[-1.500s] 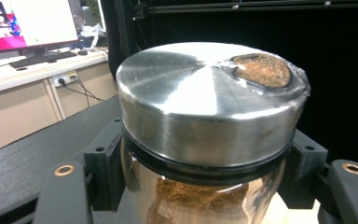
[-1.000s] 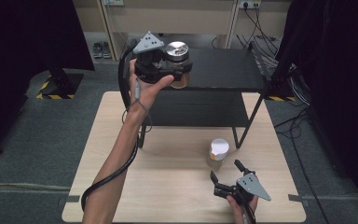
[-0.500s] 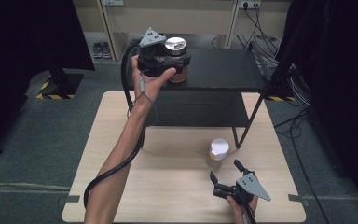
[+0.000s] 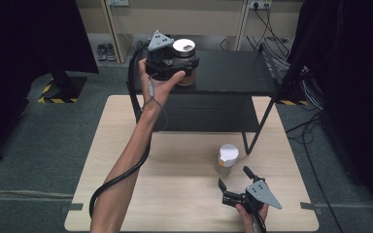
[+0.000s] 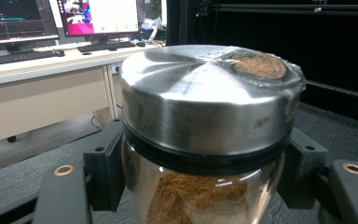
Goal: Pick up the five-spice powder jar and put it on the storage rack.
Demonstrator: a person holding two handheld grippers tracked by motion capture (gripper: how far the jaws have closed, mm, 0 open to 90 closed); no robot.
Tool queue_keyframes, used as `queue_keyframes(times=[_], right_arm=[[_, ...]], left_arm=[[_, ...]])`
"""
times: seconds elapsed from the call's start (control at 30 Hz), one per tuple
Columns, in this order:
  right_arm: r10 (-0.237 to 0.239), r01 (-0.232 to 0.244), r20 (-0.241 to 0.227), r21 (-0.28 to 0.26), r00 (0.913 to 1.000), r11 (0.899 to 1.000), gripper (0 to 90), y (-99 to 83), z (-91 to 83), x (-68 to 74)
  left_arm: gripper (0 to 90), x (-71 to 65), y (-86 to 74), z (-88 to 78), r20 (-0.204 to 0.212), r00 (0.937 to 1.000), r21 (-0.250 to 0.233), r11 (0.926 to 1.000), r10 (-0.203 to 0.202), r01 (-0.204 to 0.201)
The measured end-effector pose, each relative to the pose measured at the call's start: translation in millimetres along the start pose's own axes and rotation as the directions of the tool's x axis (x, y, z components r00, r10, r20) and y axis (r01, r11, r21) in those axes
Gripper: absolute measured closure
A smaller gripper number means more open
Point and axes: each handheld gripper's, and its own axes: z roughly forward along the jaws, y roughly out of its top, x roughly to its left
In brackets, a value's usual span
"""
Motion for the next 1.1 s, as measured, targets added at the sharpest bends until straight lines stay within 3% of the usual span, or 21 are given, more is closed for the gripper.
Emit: queue_keyframes(times=[0.1,0.23,0.37,0.5,1.1], right_arm=[[0.001,-0.001,0.001,0.0,1.0,1.0,0.5,-0.2,0.2,-0.2],[0.002,-0.002,0.0,0.0,1.0,1.0,0.5,-0.2,0.1,-0.3],[0.002,-0.002,0.0,0.0,1.0,1.0,0.5,-0.2,0.3,-0.3],[0.002,-0.002,0.001,0.001,1.0,1.0,0.5,-0.3,0.5,-0.1],[0.0,0.0,0.003,0.003,1.0,1.0,0.5,-0.1,0.5,0.5]], left_arm=[[27.8,1.1,-4.3,0.5,0.0,1.0,-0.025,0.9997,-0.005,0.005],[13.9,0.1,-7.4,-2.6,-0.008,0.999,-0.037,0.9984,-0.044,0.044],[2.8,-3.6,-11.8,-6.7,-0.014,0.9988,-0.059,0.9972,-0.047,0.046],[1.6,-8.8,-17.2,-12.0,-0.011,0.9995,-0.076,0.9967,-0.03,0.029],[1.2,-25.7,-31.0,-43.2,0.027,0.9988,-0.112,0.9926,-0.042,0.045]])
